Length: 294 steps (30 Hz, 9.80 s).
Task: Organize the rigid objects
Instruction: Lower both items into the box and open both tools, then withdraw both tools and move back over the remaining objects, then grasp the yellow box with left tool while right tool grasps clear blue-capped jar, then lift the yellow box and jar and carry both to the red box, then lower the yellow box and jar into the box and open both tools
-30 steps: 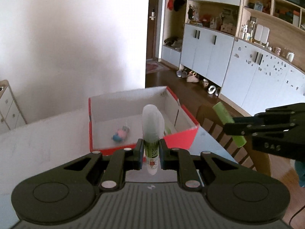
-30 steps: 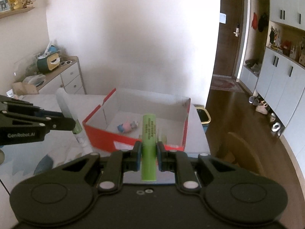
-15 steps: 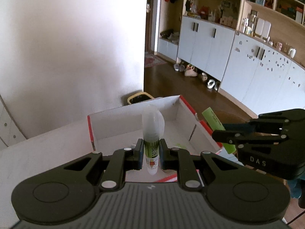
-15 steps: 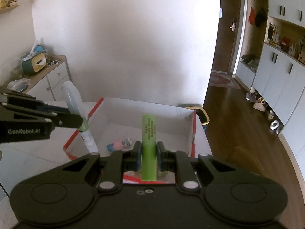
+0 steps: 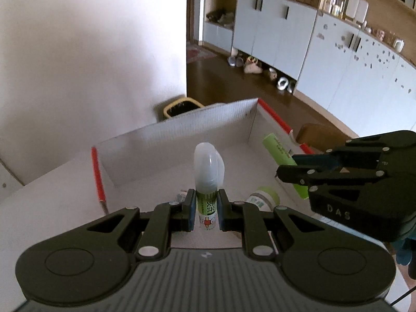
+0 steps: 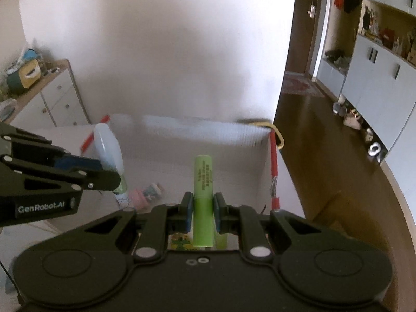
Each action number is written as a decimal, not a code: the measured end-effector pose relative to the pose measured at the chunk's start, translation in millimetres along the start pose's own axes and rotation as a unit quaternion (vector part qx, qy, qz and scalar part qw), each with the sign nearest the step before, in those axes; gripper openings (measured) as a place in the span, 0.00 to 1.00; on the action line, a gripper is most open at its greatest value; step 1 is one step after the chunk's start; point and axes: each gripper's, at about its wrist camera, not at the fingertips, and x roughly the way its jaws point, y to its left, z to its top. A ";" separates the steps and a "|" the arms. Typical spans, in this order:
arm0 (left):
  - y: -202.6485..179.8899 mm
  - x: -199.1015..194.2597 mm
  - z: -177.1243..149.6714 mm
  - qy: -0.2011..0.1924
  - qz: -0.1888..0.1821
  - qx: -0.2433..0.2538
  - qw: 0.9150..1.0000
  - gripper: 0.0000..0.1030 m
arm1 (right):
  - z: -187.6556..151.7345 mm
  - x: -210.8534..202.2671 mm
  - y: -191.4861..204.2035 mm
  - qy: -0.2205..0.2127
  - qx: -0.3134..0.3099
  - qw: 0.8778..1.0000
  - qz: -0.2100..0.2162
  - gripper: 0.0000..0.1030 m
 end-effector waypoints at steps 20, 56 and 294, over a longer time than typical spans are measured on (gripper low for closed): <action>6.5 67.1 15.5 0.041 -0.002 0.014 0.999 0.15 | -9.4 49.4 2.9 0.049 0.003 0.999 -0.006 0.15; 2.9 47.1 7.9 0.067 0.018 -0.017 0.997 0.16 | -9.3 -4.9 3.4 0.023 0.023 0.999 0.003 0.44; -13.7 127.8 28.3 0.103 0.047 0.009 0.994 0.29 | -1.5 48.8 5.5 0.044 -0.095 0.994 0.020 0.39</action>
